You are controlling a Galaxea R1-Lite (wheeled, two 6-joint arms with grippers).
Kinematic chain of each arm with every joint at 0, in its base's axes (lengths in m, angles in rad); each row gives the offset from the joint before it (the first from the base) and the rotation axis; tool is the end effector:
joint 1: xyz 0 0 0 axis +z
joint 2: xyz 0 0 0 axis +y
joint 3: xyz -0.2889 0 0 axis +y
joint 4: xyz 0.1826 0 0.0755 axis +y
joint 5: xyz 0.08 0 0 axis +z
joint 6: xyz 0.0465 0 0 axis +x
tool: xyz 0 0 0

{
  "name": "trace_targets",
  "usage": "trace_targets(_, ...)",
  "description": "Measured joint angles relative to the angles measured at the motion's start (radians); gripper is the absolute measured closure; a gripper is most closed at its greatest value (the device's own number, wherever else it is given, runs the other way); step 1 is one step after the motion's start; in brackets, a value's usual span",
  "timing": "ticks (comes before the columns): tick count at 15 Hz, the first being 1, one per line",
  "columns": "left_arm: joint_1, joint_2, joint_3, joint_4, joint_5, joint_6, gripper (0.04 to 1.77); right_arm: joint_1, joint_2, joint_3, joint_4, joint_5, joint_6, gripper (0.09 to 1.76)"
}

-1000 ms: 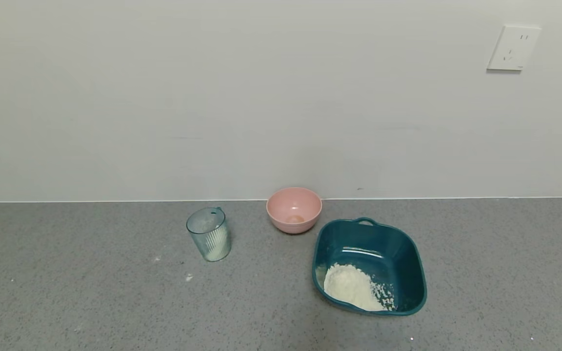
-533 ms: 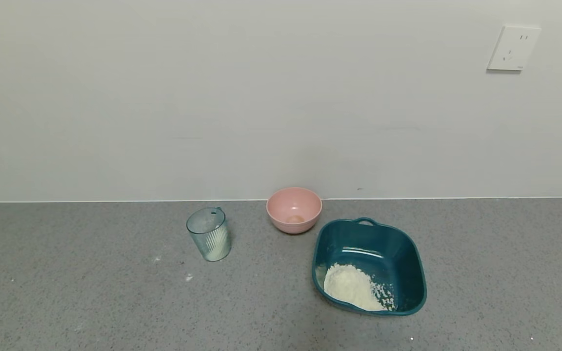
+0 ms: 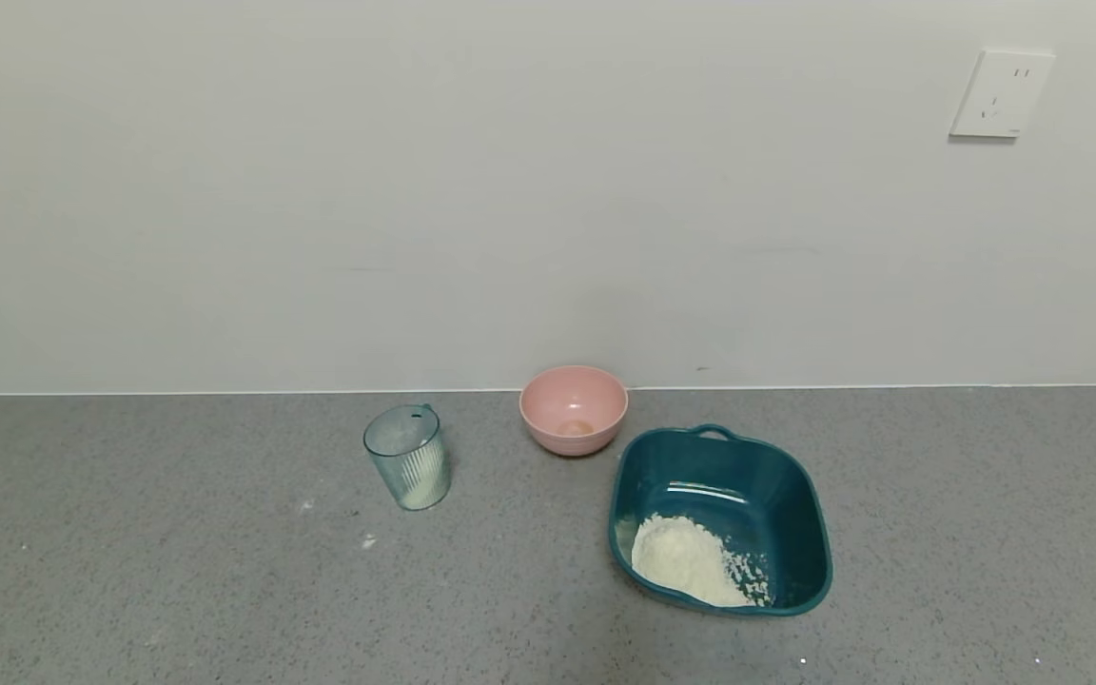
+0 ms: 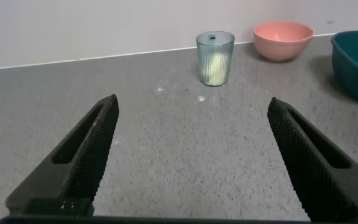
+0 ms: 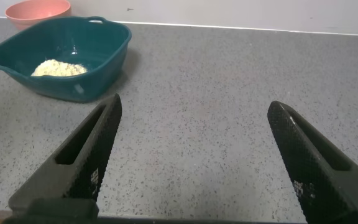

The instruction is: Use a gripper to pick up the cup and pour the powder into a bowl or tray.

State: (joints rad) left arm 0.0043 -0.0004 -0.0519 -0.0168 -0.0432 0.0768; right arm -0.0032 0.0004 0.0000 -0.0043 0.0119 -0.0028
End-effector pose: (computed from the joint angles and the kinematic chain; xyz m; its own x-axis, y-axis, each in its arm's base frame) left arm 0.0157 -0.0019 0.0936 0.9969 -0.0389 0.0690 0.0334 0.9963 0.0795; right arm 0.0202 0.0005 0.0760 1.0000 0.0087 0.0039 -0.0087 1.0000 -0.0028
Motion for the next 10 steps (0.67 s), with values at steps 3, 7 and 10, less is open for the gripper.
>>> trace_targets(3,0.0,0.0,0.045,-0.007,0.006,-0.005,0.09,0.0,0.0,0.0,0.0,0.0,0.0,0.14)
trace_targets(7,0.0,0.0,0.051,0.02,0.018,-0.026,0.09,0.0,0.0,0.0,0.0,0.0,0.0,0.14)
trace_targets(10,0.0,0.0,0.052,0.016,0.04,-0.07,0.09,0.0,0.0,0.0,0.0,0.0,0.0,0.14)
